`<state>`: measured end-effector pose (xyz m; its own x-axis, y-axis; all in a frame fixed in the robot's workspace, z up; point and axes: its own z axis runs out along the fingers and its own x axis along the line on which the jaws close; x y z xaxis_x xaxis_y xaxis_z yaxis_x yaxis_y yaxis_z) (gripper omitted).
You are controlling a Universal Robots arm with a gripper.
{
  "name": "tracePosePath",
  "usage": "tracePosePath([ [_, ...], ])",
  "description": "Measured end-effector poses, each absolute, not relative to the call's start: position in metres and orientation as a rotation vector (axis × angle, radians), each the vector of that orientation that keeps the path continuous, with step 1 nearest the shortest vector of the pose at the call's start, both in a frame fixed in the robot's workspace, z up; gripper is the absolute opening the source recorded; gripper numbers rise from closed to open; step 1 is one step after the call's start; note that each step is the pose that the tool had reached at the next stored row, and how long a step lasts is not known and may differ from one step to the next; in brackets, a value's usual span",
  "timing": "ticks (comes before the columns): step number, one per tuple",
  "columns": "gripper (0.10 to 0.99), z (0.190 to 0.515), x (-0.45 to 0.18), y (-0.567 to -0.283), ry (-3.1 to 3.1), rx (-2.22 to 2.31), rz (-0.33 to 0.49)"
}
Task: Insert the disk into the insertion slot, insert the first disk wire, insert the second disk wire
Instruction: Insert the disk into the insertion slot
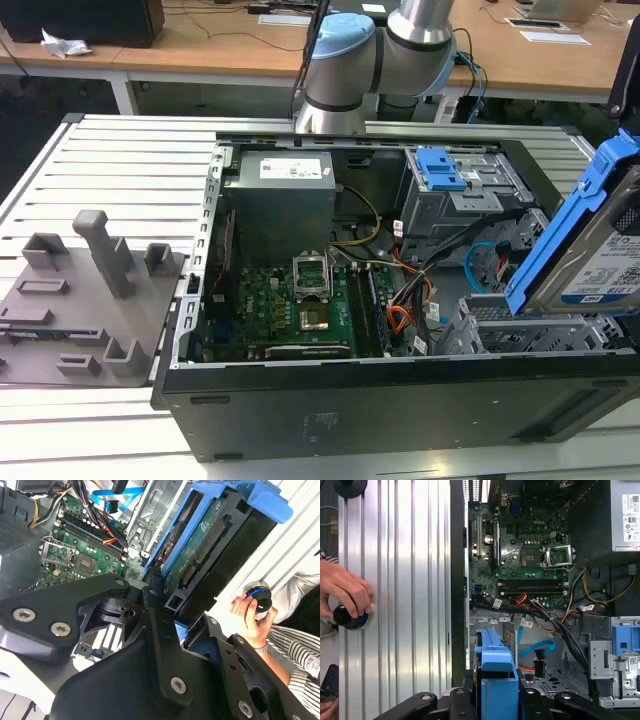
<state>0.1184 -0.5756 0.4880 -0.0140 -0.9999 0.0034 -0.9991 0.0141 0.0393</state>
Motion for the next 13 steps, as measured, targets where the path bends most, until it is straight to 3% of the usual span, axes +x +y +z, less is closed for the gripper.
tracePosePath([
  [13, 0.365, 0.468, 0.118, -0.549, -2.216, 2.185, -0.04],
])
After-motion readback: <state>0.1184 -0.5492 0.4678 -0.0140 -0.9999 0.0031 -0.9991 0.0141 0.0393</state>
